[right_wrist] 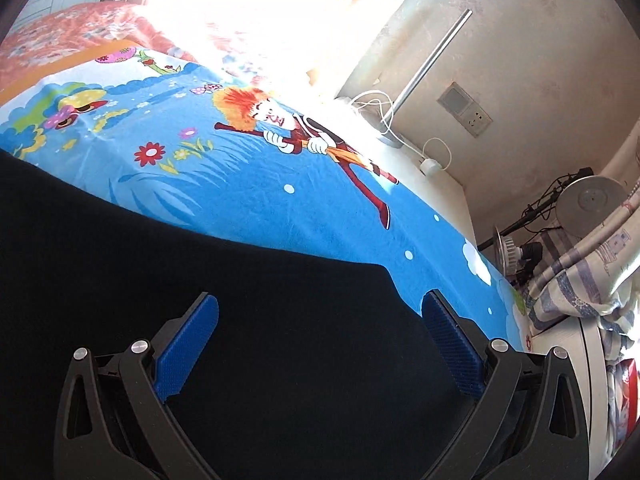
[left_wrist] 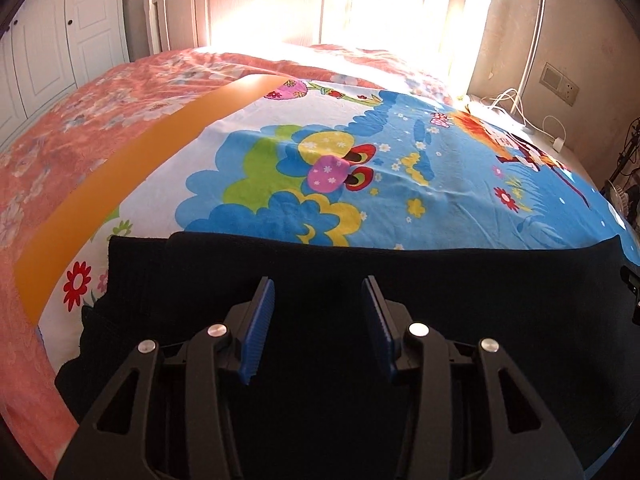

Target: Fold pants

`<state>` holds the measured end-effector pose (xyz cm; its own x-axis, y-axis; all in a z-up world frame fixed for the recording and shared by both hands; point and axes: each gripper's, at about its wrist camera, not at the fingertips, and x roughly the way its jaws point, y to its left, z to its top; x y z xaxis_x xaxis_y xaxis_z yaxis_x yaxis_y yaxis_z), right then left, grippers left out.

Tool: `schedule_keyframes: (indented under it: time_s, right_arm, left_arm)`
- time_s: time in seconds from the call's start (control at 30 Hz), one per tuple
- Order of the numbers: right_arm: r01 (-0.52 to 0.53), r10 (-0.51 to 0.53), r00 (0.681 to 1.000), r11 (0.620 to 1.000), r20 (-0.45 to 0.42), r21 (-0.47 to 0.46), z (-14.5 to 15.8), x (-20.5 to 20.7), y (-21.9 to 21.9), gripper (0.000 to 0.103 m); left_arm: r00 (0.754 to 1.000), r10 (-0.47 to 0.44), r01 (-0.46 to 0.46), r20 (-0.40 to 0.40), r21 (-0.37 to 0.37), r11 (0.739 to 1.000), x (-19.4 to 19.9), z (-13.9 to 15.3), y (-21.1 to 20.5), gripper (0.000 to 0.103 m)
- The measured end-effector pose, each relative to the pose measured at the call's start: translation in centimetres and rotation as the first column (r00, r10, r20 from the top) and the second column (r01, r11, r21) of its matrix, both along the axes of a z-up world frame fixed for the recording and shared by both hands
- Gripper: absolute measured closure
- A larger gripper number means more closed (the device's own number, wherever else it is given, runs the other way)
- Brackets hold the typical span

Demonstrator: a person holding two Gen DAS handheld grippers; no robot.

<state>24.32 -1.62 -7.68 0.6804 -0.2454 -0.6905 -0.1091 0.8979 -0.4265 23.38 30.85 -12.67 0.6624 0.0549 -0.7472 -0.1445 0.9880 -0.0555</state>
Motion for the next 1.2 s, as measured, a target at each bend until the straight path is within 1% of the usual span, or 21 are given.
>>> schedule_keyframes:
  time_s: [0.07, 0.13, 0.17, 0.23, 0.3, 0.33, 0.4, 0.43, 0.47, 0.53, 0.57, 0.63, 0.67, 0.73, 0.77, 0.83, 0.97, 1.13, 1.2]
  right_arm:
    - [-0.015, 0.015, 1.000, 1.000, 0.008, 0.014, 0.2, -2.8, -0.9, 0.005]
    - [-0.010, 0.009, 1.000, 1.000, 0.016, 0.028, 0.2, -5.8, -2.7, 0.005]
    - [-0.002, 0.001, 1.000, 1.000, 0.018, 0.021, 0.0, -7.1, -3.7, 0.005]
    - [0.039, -0.038, 0.999, 0.999, 0.024, -0.019, -0.7, -9.1, -6.5, 0.005]
    - [0.128, -0.127, 0.991, 0.991, 0.034, -0.045, -1.4, -10.8, -10.6, 0.005]
    - [0.188, -0.187, 0.982, 0.981, 0.033, -0.044, -1.6, -11.3, -13.1, 0.005]
    - [0.305, -0.305, 0.952, 0.952, 0.012, -0.028, -2.2, -12.2, -18.3, 0.005]
    - [0.359, -0.359, 0.933, 0.933, 0.003, -0.027, -2.6, -12.6, -20.7, 0.005]
    - [0.411, -0.411, 0.912, 0.911, -0.003, -0.036, -2.9, -13.0, -23.0, 0.005]
    - [0.486, -0.487, 0.874, 0.873, -0.005, -0.043, -3.3, -14.0, -26.8, 0.005]
    - [0.515, -0.515, 0.857, 0.856, -0.002, -0.042, -3.4, -14.4, -28.4, 0.005]
    - [0.552, -0.552, 0.834, 0.833, 0.008, -0.044, -3.8, -15.0, -30.8, 0.005]
    - [0.560, -0.561, 0.828, 0.827, 0.008, -0.041, -4.1, -15.2, -31.6, 0.005]
    - [0.546, -0.546, 0.838, 0.838, 0.000, 0.009, -4.2, -15.4, -32.5, 0.005]
    - [0.538, -0.538, 0.843, 0.843, -0.002, 0.009, -4.4, -15.4, -32.5, 0.005]
    - [0.525, -0.525, 0.851, 0.851, -0.004, -0.020, -4.6, -15.2, -32.2, 0.005]
    - [0.519, -0.520, 0.854, 0.851, 0.002, -0.078, -4.8, -14.9, -31.4, 0.005]
    - [0.517, -0.520, 0.854, 0.852, -0.014, -0.080, -4.8, -14.9, -31.8, 0.005]
    - [0.515, -0.518, 0.855, 0.852, -0.010, -0.089, -4.9, -14.9, -31.7, 0.005]
  left_arm:
    - [1.000, -0.021, 0.021, 0.021, 0.014, 1.000, -1.2, 0.8, -0.9, 0.057]
    - [0.998, -0.054, 0.054, 0.036, 0.015, 0.998, -2.6, 1.3, -1.8, 0.057]
    - [0.997, -0.066, 0.065, 0.041, 0.012, 0.998, -3.3, 1.4, -2.2, 0.057]
    - [0.996, -0.079, 0.079, 0.036, 0.001, 0.997, -4.9, 1.3, -2.4, 0.057]
    - [0.996, -0.083, 0.083, 0.015, 0.004, 0.997, -6.3, 0.6, -2.4, 0.057]
    - [0.996, -0.084, 0.084, -0.007, 0.012, 0.996, -6.9, -0.1, -2.4, 0.057]
    - [0.995, -0.067, 0.070, -0.070, 0.037, 0.997, -7.6, -2.1, -1.9, 0.056]
    - [0.996, -0.071, 0.072, -0.046, 0.030, 0.997, -8.1, -2.3, -1.7, 0.056]
    - [0.997, -0.068, 0.070, -0.039, 0.034, 0.997, -8.6, -2.2, -1.7, 0.056]
    - [0.997, -0.059, 0.062, -0.049, 0.066, 0.996, -9.2, -1.5, -2.2, 0.055]
    - [0.997, -0.059, 0.062, -0.049, 0.065, 0.996, -9.5, -1.1, -2.5, 0.053]
    - [0.996, -0.068, 0.070, -0.058, 0.038, 0.997, -9.9, -0.9, -2.8, 0.052]
    - [0.996, -0.063, 0.066, -0.064, 0.042, 0.997, -10.0, -0.9, -3.0, 0.052]
    - [0.996, -0.055, 0.059, -0.064, 0.055, 0.997, -10.2, -0.9, -3.2, 0.051]
    - [0.997, -0.050, 0.054, -0.064, 0.056, 0.997, -10.3, -0.9, -3.2, 0.051]
    - [0.997, -0.041, 0.045, -0.066, 0.056, 0.997, -10.3, -0.9, -3.3, 0.051]
    - [0.997, -0.039, 0.044, -0.068, 0.065, 0.997, -10.3, -0.8, -3.4, 0.051]
    - [0.997, -0.033, 0.038, -0.069, 0.072, 0.997, -10.3, -1.0, -3.5, 0.048]
    - [0.998, -0.029, 0.032, -0.063, 0.053, 0.998, -10.4, -0.9, -3.1, 0.047]
